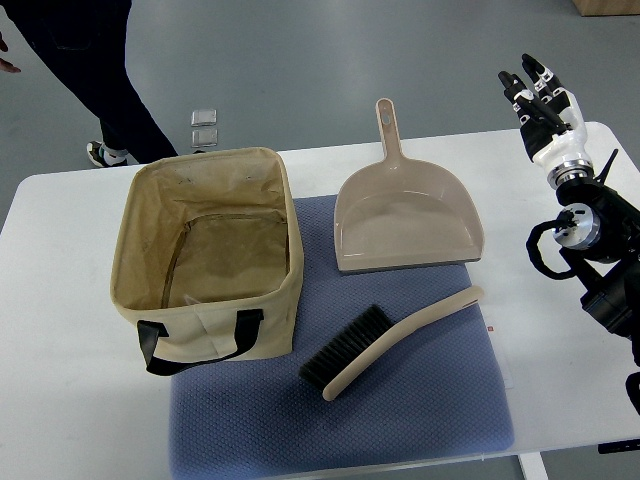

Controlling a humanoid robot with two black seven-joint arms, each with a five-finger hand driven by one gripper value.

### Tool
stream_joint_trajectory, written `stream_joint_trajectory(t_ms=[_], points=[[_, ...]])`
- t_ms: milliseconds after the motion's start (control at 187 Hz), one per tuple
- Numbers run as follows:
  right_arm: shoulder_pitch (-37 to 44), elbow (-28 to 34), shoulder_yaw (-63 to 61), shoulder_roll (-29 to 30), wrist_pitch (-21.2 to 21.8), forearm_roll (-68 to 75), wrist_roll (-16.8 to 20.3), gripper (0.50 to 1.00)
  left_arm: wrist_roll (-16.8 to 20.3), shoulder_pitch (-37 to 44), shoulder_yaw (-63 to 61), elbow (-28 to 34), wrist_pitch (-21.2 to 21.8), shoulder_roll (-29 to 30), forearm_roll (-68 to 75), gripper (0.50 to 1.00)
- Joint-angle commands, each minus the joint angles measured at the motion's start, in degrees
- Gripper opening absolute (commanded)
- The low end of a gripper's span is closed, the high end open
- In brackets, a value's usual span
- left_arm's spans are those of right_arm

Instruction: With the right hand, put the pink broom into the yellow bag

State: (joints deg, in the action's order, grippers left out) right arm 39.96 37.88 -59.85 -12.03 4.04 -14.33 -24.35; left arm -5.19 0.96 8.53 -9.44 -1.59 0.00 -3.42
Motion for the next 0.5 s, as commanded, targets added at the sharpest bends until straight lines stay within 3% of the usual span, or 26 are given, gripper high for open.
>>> stream_joint_trajectory(t_ms=[0,497], points=[[0.03,0.00,0.08,-0.10,0.09,0.00,0.00,0.930,0.00,0.09,0.00,-0.05,0.00,0.00,-0.01,1.000],[0.12,0.00,0.08,-0.28,0.18,-0.09,0.00,0.930,0.00,-0.17,0.00,0.04,0.53,0.00,-0.10,1.000]])
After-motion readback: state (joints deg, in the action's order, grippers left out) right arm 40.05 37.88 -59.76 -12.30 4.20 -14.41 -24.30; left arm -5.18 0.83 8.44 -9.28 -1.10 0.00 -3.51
